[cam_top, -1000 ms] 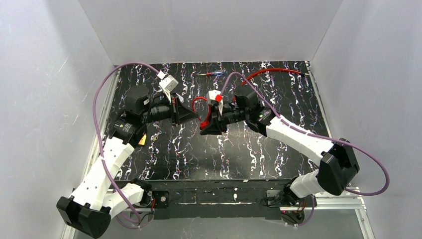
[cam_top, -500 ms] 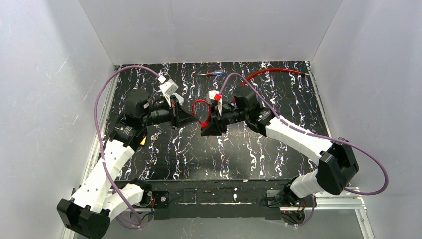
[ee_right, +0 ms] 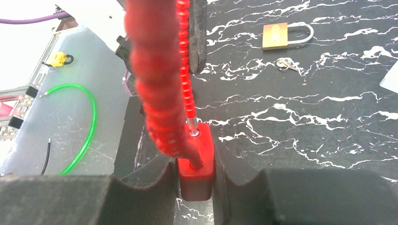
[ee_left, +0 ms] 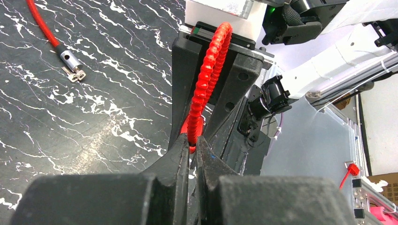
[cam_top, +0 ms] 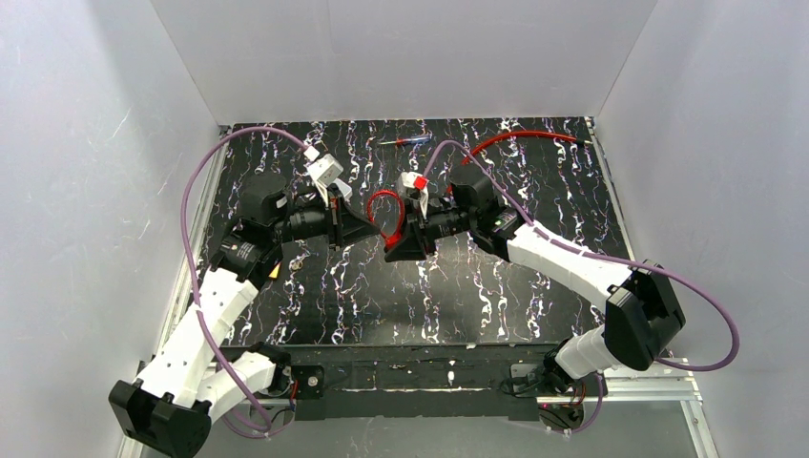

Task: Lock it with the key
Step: Lock the lock.

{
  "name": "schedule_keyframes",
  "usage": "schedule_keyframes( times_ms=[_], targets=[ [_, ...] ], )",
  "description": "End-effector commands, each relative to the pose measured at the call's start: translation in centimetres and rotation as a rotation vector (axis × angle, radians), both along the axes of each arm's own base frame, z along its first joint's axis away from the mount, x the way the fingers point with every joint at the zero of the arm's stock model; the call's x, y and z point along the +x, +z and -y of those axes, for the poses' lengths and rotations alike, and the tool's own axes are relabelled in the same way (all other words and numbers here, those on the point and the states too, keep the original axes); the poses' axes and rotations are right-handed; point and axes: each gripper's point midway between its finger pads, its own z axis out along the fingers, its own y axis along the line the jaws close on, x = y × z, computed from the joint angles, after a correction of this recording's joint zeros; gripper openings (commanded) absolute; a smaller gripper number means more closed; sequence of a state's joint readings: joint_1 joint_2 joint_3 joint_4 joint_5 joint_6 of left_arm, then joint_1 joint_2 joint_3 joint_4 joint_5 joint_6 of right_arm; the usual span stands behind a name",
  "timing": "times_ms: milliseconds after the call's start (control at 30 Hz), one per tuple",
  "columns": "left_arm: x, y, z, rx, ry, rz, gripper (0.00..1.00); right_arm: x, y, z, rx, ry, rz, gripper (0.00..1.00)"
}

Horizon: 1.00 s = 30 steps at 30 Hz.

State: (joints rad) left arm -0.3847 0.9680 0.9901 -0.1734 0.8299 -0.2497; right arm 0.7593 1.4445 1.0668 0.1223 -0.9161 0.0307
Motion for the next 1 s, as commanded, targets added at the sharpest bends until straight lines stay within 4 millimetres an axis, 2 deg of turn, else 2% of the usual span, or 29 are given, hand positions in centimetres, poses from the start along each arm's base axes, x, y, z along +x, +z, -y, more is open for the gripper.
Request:
schedule_keyframes(
  times_ms=[0,233,500,633,800,967],
  targets=[
    [-1.2,-2.6,0.3,0.04,-0.046,-0.112,0.0,-0.2,3.6,-0.2,0.107,0.051,0.148,0.01],
    [-1.0,-4.9,0.5,0.057,-0.037,-0.213,0.0,0.2,4.7,0.2,0.087,0.032,0.21,0.01],
    [-1.5,-5.8,0.8,0.059,-0.063,-0.238,0.0,0.6,4.8,-0.2,0.068,0.022,0.246,0.01],
    [-1.9,-6.9,1.0,0.051,-0.072,-0.268,0.0,0.6,4.9,-0.6,0.07,0.024,0.257,0.01],
    [-2.3,-7.9,1.3,0.032,-0.078,-0.306,0.0,-0.3,3.7,-1.1,0.028,0.048,0.247,0.01],
    [-3.0,-8.1,1.4,0.03,-0.103,-0.311,0.0,-0.1,3.4,-1.3,0.018,0.044,0.253,0.01]
  ],
)
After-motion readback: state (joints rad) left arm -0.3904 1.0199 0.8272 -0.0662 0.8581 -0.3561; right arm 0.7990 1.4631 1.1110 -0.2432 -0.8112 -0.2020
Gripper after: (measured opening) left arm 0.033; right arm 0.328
